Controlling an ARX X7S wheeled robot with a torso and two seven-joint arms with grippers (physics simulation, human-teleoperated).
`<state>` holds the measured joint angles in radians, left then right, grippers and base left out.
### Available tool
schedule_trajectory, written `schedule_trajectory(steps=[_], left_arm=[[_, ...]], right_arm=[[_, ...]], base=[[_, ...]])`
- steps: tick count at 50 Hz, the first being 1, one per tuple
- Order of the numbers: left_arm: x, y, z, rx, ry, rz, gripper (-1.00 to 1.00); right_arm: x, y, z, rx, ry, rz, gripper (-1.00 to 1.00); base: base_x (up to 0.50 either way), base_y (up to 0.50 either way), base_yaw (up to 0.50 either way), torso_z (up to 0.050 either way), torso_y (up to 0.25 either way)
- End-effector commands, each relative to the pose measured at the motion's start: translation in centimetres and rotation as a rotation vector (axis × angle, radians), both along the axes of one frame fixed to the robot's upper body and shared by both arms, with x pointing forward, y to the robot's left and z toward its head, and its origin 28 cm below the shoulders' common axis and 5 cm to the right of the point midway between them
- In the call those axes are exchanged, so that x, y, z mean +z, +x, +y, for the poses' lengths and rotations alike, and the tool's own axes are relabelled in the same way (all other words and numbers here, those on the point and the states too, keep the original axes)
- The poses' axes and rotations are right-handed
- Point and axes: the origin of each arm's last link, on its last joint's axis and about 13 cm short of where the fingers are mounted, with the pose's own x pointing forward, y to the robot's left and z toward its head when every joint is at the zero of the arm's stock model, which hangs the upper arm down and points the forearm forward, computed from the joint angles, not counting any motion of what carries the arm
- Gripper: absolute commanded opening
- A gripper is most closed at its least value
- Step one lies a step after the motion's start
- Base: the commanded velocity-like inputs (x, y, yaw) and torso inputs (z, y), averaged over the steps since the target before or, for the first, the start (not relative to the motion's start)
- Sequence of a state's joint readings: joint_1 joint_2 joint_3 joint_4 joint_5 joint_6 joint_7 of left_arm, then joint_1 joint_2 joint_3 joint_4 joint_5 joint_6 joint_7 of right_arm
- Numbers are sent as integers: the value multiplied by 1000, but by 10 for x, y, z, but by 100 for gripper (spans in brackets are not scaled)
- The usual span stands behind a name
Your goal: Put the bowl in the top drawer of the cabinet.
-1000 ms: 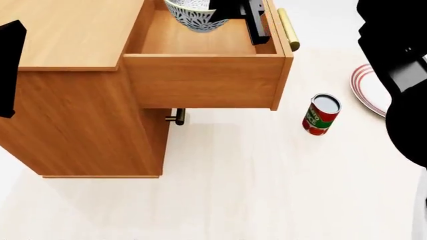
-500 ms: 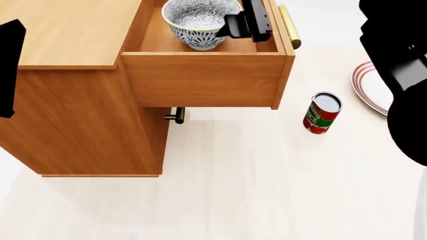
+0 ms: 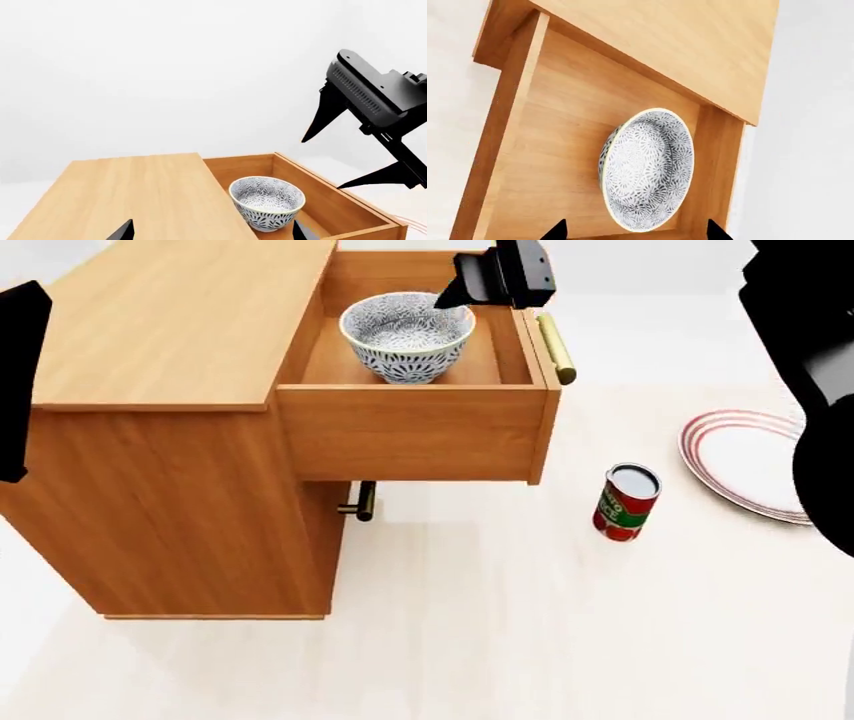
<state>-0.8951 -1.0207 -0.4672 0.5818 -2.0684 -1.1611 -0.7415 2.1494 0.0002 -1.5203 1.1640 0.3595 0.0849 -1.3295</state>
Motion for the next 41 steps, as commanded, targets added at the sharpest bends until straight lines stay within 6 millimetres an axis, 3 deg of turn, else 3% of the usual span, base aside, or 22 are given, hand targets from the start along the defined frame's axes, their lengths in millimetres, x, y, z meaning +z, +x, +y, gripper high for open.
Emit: schedule_trajectory(steps=[1,7,17,22,23,24,27,41], left_arm=[[-1,-1,0,-5,-3,-1,100],[-1,0,0,-3,-7,-4,100],[-3,9,1,29,-28,-36,100],[-5,9,2,34,-40,-46,100],[-5,9,2,34,-41,-47,100],[-4,9,2,32,-41,-49,100],[-4,9,1,27,-39,-52,100],[-1,10,-5,3,-32,-55,100]], right_arm=[[9,-6,-2,3,30,16,100],[11,-7,-4,2,45,22,100],[25,-14,-15,37,300,-66,100],[23,-15,-33,4,445,-151,100],[17,-18,-52,-71,510,-168,100],[11,-25,-65,-115,560,-184,100],[-6,-54,-55,-49,559,-218,100],[-49,-147,-88,-154,741,-352,100]], base=[[0,0,0,0,250],[0,0,0,0,250],[0,0,0,0,250],[0,0,0,0,245],[0,0,0,0,236],[0,0,0,0,236],[0,0,0,0,238],[0,0,0,0,237]])
